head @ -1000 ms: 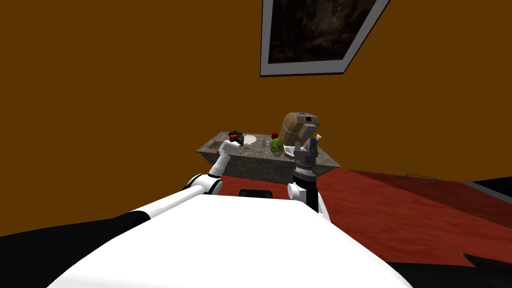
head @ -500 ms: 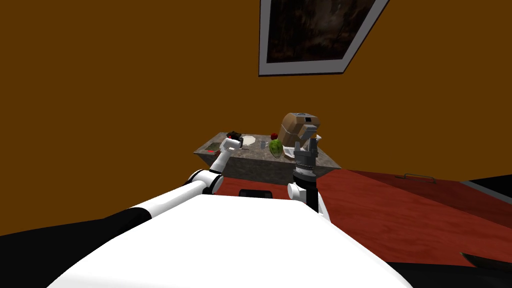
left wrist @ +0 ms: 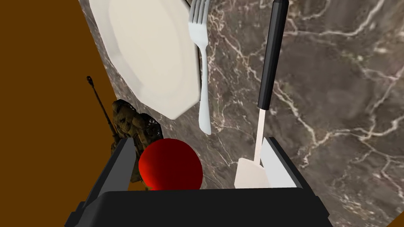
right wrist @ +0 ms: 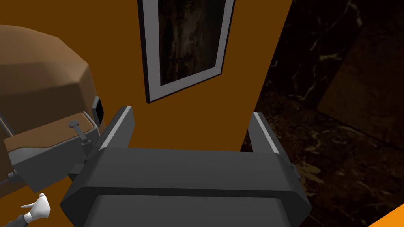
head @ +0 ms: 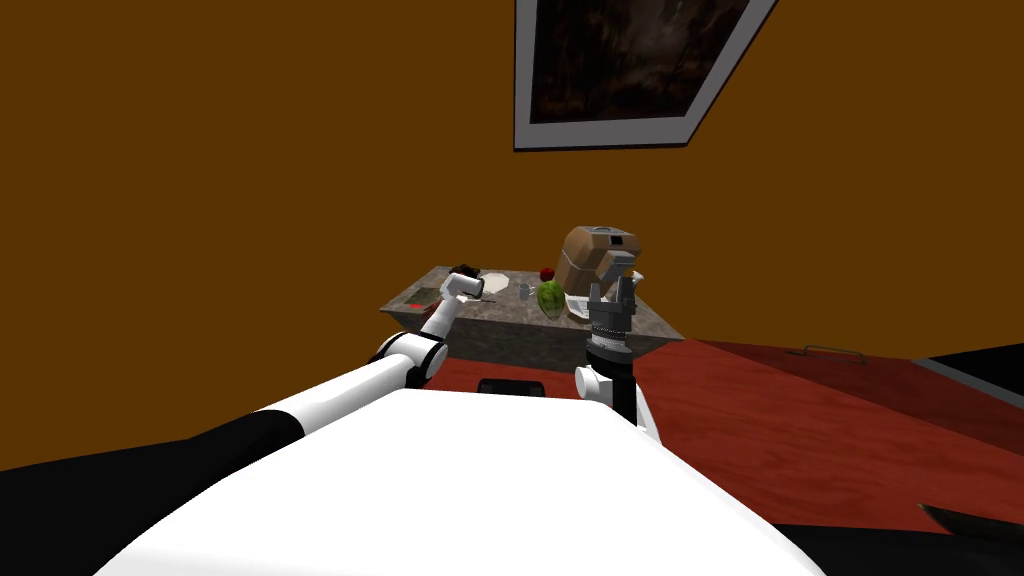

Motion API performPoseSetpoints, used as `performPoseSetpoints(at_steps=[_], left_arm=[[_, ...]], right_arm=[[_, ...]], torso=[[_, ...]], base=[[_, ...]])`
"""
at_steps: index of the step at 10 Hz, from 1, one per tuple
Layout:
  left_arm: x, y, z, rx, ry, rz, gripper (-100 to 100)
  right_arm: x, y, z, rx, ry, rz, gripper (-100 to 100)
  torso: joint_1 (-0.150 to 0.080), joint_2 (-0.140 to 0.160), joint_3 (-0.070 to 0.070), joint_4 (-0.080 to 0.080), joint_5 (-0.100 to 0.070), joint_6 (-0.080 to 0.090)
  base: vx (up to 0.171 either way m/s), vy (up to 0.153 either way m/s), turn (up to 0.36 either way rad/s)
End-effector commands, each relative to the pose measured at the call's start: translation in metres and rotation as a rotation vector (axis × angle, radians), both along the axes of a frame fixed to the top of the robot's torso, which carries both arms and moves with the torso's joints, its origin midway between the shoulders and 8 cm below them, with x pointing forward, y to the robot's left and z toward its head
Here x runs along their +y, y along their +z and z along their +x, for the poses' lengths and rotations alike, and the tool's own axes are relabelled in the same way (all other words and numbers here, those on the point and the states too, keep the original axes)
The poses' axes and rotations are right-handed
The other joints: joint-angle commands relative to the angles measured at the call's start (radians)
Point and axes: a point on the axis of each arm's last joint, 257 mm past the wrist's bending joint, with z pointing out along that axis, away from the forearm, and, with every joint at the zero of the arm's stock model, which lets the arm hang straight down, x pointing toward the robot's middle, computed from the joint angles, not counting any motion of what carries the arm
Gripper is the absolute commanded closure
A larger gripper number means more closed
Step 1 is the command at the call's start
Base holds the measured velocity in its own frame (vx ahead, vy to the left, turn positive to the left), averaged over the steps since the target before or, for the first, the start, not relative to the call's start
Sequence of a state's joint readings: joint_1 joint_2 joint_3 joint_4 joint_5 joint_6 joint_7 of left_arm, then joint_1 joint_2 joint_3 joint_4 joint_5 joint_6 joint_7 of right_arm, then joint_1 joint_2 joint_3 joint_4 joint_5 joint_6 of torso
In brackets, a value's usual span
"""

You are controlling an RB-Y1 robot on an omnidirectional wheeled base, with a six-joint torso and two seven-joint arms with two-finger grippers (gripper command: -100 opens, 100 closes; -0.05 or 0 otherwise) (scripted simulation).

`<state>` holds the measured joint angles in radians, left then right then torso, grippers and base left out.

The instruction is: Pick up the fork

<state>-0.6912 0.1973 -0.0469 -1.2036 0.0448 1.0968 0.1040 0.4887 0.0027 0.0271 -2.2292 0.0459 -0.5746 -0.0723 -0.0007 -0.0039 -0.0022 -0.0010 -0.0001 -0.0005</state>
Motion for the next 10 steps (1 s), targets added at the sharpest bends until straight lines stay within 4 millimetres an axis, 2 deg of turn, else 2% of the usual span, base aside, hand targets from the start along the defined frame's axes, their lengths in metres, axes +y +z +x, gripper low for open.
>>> performPoseSetpoints(at_steps=[1, 3, 4, 10], left_arm=[[0.01, -0.007, -0.004, 0.062, 0.02, 0.014, -100], [0.019, -0.02, -0.014, 0.132, 0.039, 0.026, -100], [0.019, -0.02, -0.014, 0.132, 0.039, 0.026, -100], [0.044, -0.055, -0.049, 0.355, 0.088, 0.052, -100]], right_arm=[[0.0, 0.0, 0.0, 0.0, 0.0, 0.0, 0], [0.0, 0.0, 0.0, 0.0, 0.0, 0.0, 0], [0.0, 0.0, 0.0, 0.0, 0.0, 0.0, 0], [0.0, 0.0, 0.0, 0.0, 0.0, 0.0, 0]], torso=[[0.0, 0.0, 0.0, 0.0, 0.0, 0.0], [-0.001, -0.001, -0.001, 0.0, 0.0, 0.0], [-0.002, -0.002, -0.001, 0.0, 0.0, 0.0], [-0.001, -0.003, -0.002, -0.001, 0.0, 0.0]], base=[[0.083, -0.006, -0.044], [0.08, -0.033, -0.026], [0.069, -0.021, -0.006], [0.103, -0.014, -0.043]])
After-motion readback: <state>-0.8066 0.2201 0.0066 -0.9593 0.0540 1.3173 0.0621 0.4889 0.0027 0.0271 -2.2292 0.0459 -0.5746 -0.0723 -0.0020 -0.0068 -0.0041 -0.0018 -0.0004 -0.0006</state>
